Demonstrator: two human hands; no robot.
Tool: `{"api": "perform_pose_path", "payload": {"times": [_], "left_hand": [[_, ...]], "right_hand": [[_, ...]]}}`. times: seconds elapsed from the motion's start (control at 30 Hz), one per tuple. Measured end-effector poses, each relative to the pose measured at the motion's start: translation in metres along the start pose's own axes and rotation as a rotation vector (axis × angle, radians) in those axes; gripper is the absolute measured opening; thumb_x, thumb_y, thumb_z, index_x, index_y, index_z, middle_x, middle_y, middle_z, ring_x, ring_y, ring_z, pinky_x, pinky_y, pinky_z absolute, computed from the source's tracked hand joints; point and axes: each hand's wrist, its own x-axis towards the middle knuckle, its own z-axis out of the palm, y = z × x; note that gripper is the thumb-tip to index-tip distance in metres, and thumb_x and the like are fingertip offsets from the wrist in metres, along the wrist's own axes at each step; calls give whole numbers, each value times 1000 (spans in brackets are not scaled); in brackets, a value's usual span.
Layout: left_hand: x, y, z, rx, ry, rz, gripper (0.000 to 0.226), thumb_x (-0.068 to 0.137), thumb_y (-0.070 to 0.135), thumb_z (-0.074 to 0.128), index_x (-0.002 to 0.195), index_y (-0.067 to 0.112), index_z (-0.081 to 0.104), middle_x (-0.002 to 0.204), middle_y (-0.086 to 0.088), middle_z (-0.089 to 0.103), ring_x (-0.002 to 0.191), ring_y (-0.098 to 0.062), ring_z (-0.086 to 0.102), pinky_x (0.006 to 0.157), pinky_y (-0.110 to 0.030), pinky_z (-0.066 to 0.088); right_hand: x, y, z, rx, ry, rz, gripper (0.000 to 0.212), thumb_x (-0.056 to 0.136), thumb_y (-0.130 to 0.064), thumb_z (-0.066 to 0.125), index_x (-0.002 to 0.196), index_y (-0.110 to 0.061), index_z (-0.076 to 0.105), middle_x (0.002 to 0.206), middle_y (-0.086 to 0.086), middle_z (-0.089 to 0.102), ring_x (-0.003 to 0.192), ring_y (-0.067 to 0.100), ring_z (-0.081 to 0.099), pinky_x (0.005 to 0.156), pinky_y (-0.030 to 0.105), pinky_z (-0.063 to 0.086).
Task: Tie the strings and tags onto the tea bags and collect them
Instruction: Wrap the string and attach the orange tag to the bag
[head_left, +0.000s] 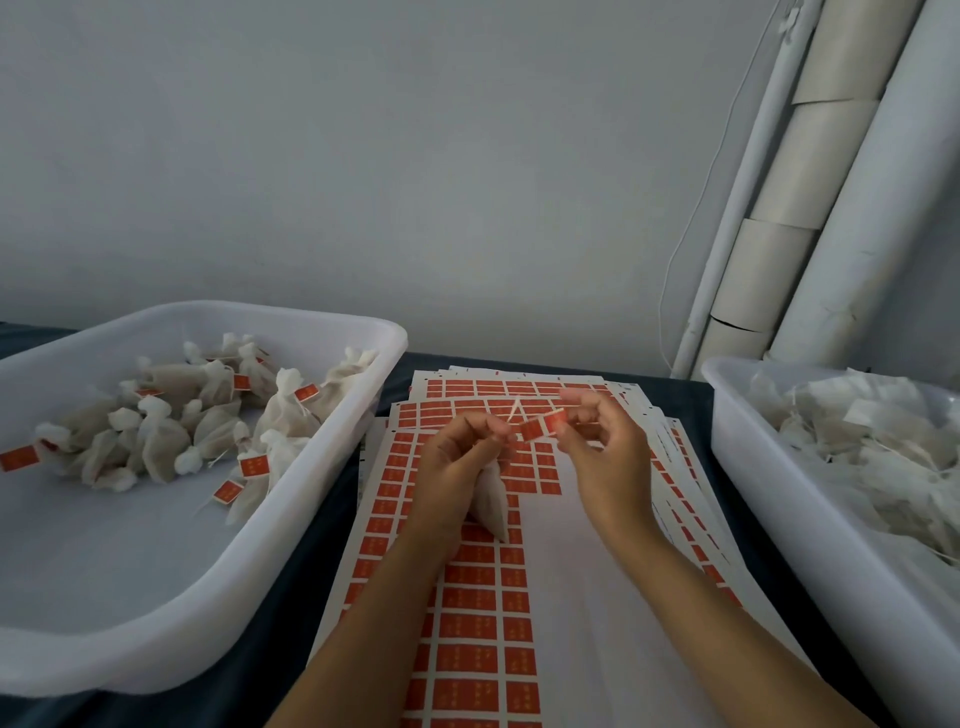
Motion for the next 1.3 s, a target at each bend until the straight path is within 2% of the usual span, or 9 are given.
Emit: {"api": "perform_pose_path", "payload": {"times": [0.1, 0.17, 0.3, 0.47, 0.67, 0.87, 1.0, 1.13, 1.3], "left_hand": [[0, 1, 0, -2, -9, 3, 12, 91, 9, 56, 91, 8, 68, 80, 3, 71, 72, -8, 68, 60, -16, 52], [0, 0, 0, 20, 1, 3, 13, 91, 11, 57, 93, 11, 70, 81, 3, 72, 73, -9, 68, 60, -17, 52], [-2, 0, 2, 47, 7, -18, 16, 91, 14, 58, 96, 18, 72, 84, 2, 73, 76, -11, 68, 64, -19, 53], [-3, 0, 6, 54, -37, -50, 21, 92, 14, 56, 95, 25, 73, 102, 8, 72, 94, -16, 69, 78, -29, 57], [-6, 3, 9, 110, -75, -24, 18, 87, 14, 62, 97, 26, 72, 100, 19, 71, 93, -3, 67, 67, -13, 51], [-7, 4, 11, 118, -93, -7, 22, 85, 14, 64, 98, 30, 71, 100, 23, 70, 90, -2, 67, 64, -10, 50], [-7, 2, 13, 137, -75, -12, 25, 83, 14, 67, 95, 34, 71, 99, 23, 70, 88, 0, 66, 63, -10, 50], [-6, 0, 14, 137, -93, -16, 25, 83, 10, 66, 99, 29, 72, 101, 15, 71, 92, -4, 67, 67, -14, 52], [-5, 0, 13, 145, -109, 1, 29, 86, 4, 63, 98, 29, 72, 101, 18, 71, 96, 1, 64, 69, -9, 50]], "right_hand": [[0, -8, -4, 123, 56, 13, 20, 86, -20, 64, 99, -35, 58, 89, -25, 60, 80, -5, 63, 58, 3, 46], [-3, -8, -5, 208, 101, 54, 16, 86, -20, 65, 88, -36, 61, 87, -23, 63, 82, -5, 64, 57, 6, 49], [-7, -6, -7, 326, 182, 141, 8, 87, -22, 64, 85, -29, 63, 92, -13, 68, 89, 11, 67, 79, 33, 57], [-9, -3, -14, 402, 186, 153, 3, 86, -32, 63, 85, -34, 62, 96, -17, 68, 98, 10, 64, 89, 36, 52], [-12, 3, -19, 516, 128, 161, 4, 86, -28, 63, 88, -31, 63, 95, -17, 68, 94, 7, 65, 70, 17, 54], [-18, 3, -16, 482, 25, 114, 5, 86, -25, 62, 89, -22, 63, 74, -6, 65, 64, 10, 58, 65, 19, 53], [-21, 1, -14, 391, -37, 115, 20, 78, -41, 62, 88, -24, 62, 88, -10, 66, 86, 11, 61, 76, 20, 53], [-22, 4, -13, 378, -79, 146, 4, 84, -25, 65, 88, -22, 64, 84, -11, 68, 85, 7, 65, 68, 16, 53], [-23, 6, -11, 334, -78, 162, 6, 83, -21, 67, 88, -20, 64, 87, -7, 68, 82, 8, 67, 63, 13, 52]]}}
